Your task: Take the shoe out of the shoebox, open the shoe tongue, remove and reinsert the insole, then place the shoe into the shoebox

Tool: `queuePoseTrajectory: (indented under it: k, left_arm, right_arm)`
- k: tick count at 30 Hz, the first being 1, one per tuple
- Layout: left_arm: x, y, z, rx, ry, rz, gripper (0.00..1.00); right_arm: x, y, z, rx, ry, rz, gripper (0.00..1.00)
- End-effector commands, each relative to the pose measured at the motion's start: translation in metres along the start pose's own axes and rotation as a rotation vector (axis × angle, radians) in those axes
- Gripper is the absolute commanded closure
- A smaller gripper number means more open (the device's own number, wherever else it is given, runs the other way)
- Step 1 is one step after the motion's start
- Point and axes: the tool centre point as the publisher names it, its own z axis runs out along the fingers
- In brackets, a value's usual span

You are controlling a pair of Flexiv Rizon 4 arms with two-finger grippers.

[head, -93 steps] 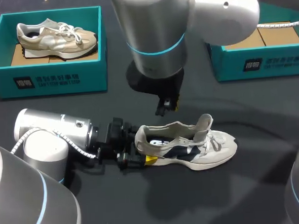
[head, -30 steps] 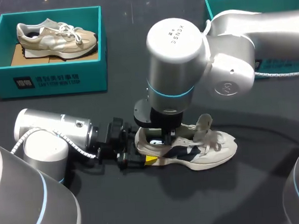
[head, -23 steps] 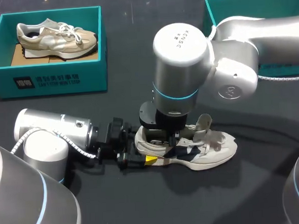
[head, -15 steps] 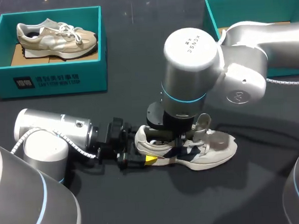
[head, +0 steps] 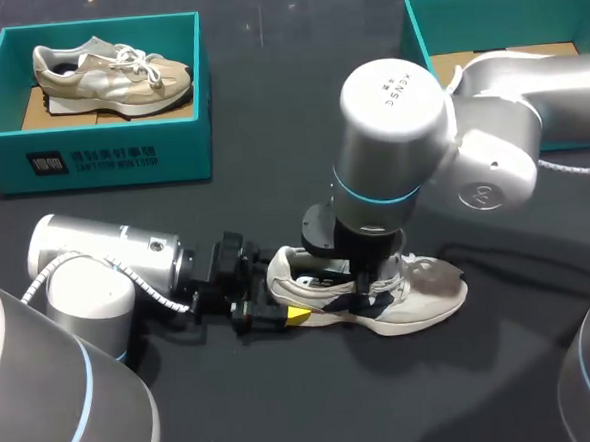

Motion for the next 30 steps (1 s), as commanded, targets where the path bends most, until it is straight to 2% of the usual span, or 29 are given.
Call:
queuePoseTrajectory:
  k: [1, 6, 13, 16, 20, 30]
  left_arm:
    - [0.0, 0.001, 0.0, -0.003, 0.002, 0.0, 1.0]
    - [0.0, 0.001, 0.0, -0.003, 0.002, 0.0, 1.0]
    - [0.0, 0.001, 0.0, -0.003, 0.002, 0.0, 1.0]
    - [0.0, 0.001, 0.0, -0.003, 0.002, 0.0, 1.0]
    - [0.0, 0.001, 0.0, -0.003, 0.002, 0.0, 1.0]
    - [0.0, 0.001, 0.0, -0.003, 0.002, 0.0, 1.0]
  right_arm:
    - [-0.006, 0.001, 0.015, 0.001, 0.041, -0.001, 0.55]
    - [-0.002, 0.002, 0.027, 0.007, 0.099, -0.001, 0.56]
    - [0.014, 0.0, 0.035, 0.009, 0.172, 0.009, 0.62]
    - [0.02, -0.002, 0.038, 0.008, 0.191, 0.018, 0.72]
    - [0.027, -0.006, 0.036, -0.002, 0.196, 0.037, 1.0]
    - [0.037, -0.009, 0.021, -0.027, 0.157, 0.049, 1.0]
